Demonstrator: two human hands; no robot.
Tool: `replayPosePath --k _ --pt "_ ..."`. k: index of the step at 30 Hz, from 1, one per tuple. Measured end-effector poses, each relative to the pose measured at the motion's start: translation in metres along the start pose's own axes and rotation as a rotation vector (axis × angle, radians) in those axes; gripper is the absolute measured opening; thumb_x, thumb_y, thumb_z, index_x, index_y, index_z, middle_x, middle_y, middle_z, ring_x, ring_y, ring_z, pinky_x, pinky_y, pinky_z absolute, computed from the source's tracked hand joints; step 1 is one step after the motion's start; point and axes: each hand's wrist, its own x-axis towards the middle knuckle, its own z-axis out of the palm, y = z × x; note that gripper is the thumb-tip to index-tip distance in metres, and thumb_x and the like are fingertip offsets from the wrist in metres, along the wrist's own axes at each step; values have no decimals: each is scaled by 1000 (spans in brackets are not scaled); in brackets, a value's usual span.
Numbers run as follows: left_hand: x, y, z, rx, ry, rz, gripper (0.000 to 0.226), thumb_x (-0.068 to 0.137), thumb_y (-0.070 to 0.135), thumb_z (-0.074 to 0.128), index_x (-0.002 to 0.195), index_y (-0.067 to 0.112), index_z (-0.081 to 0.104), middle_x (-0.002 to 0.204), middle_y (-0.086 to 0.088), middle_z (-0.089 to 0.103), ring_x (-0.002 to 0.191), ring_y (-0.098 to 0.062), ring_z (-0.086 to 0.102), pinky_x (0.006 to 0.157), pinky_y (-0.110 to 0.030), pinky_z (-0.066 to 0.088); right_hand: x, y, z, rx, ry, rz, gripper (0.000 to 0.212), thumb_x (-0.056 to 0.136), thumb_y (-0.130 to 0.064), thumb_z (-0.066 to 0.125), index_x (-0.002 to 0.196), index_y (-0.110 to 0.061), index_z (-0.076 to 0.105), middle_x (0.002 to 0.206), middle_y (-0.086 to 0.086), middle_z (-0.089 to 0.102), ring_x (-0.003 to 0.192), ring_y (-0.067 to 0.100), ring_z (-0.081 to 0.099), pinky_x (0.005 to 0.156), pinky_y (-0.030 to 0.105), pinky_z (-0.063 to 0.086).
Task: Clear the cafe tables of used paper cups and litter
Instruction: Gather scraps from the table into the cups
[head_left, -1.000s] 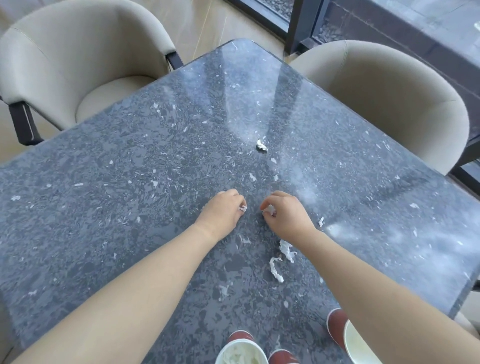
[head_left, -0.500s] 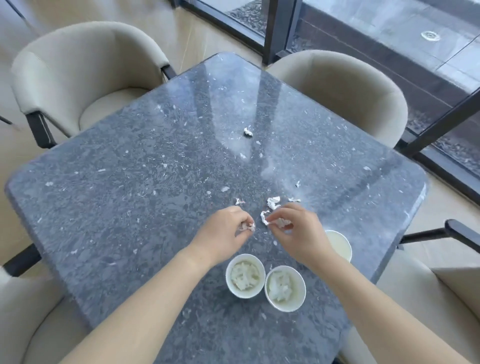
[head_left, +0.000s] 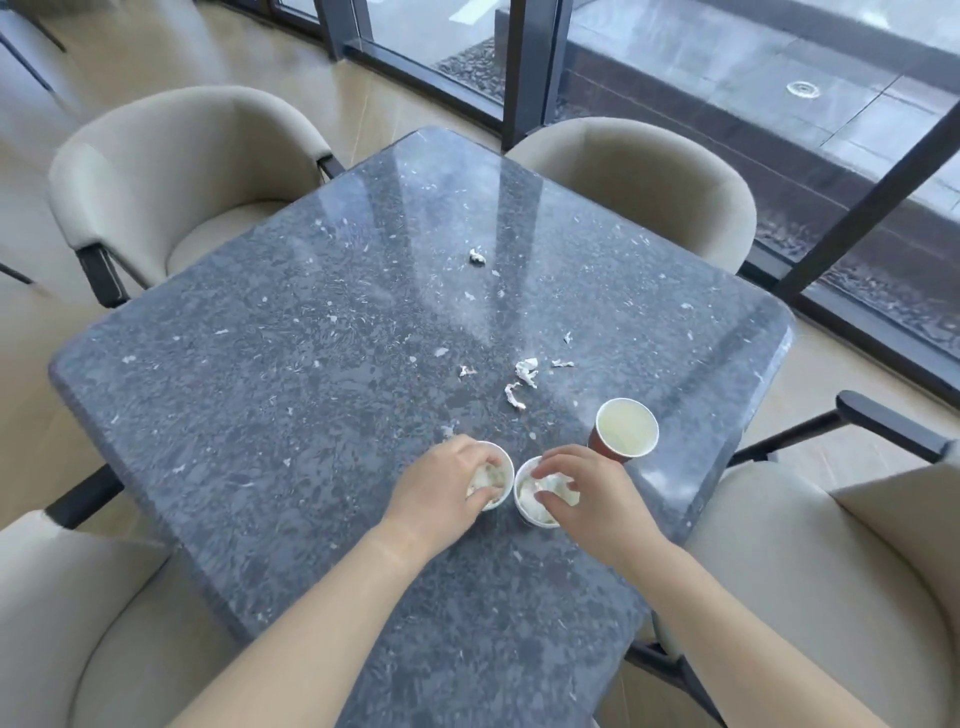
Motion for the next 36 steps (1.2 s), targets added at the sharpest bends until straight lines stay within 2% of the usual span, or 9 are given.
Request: replayPosePath --k 3,6,11,17,22,28,30,33,36 --pt "-7 -5 4 39 9 -14 15 85 32 59 100 34 59 108 12 59 103 -13 53 77 -27 41 -11 5 1 -56 -16 -16 16 78 -15 68 93 -20 68 102 -7 64 95 16 58 84 29 47" --pt "-9 -6 8 71 -30 -19 13 87 36 56 99 35 59 106 15 59 102 -12 54 77 -30 47 -17 9 3 -191 -80 -22 20 83 -26 64 102 -21 66 111 -8 63 105 18 54 89 28 42" --pt "-5 -4 13 139 -107 2 24 86 43 57 107 33 58 113 14 59 107 -13 53 78 -30 45 -11 6 8 -344 -185 -47 30 83 -36 61 111 -25 61 120 -10 57 113 15 46 88 30 44" --pt "1 -6 17 221 -94 -6 21 88 27 53 107 31 59 112 12 61 105 -19 55 73 -28 42 -1 4 13 -506 -262 -81 24 83 -22 53 105 -20 61 113 -6 56 105 22 52 71 34 50" --pt "12 -15 13 232 27 -104 21 87 24 51 105 31 59 105 10 64 100 -19 58 65 -30 42 32 -2 11 -508 -236 -111 18 83 -13 49 98 -14 59 105 0 56 95 29 55 59 31 38" --pt "32 -38 0 233 111 -206 20 85 19 53 101 30 60 101 8 63 97 -22 56 62 -31 41 80 -14 21 -511 -256 -208 19 85 -11 48 100 -12 60 104 4 56 92 32 56 59 33 38" --pt "40 -46 -7 237 118 -236 20 85 21 55 101 30 60 103 9 63 99 -21 55 63 -29 38 95 -18 25 -493 -264 -245 18 85 -9 49 98 -11 61 103 4 57 94 30 55 61 34 42" --pt "49 -54 -15 226 134 -235 17 83 36 59 100 33 61 103 12 60 102 -17 54 66 -29 41 112 -21 27 -420 -278 -262 20 87 -19 54 104 -15 62 111 1 58 103 24 52 72 35 48" --pt "56 -57 -23 185 218 -220 22 81 51 57 93 35 62 98 13 61 97 -14 54 65 -27 40 125 -20 19 -323 -218 -274 22 87 -33 56 103 -19 64 112 -1 59 104 22 50 78 32 45"
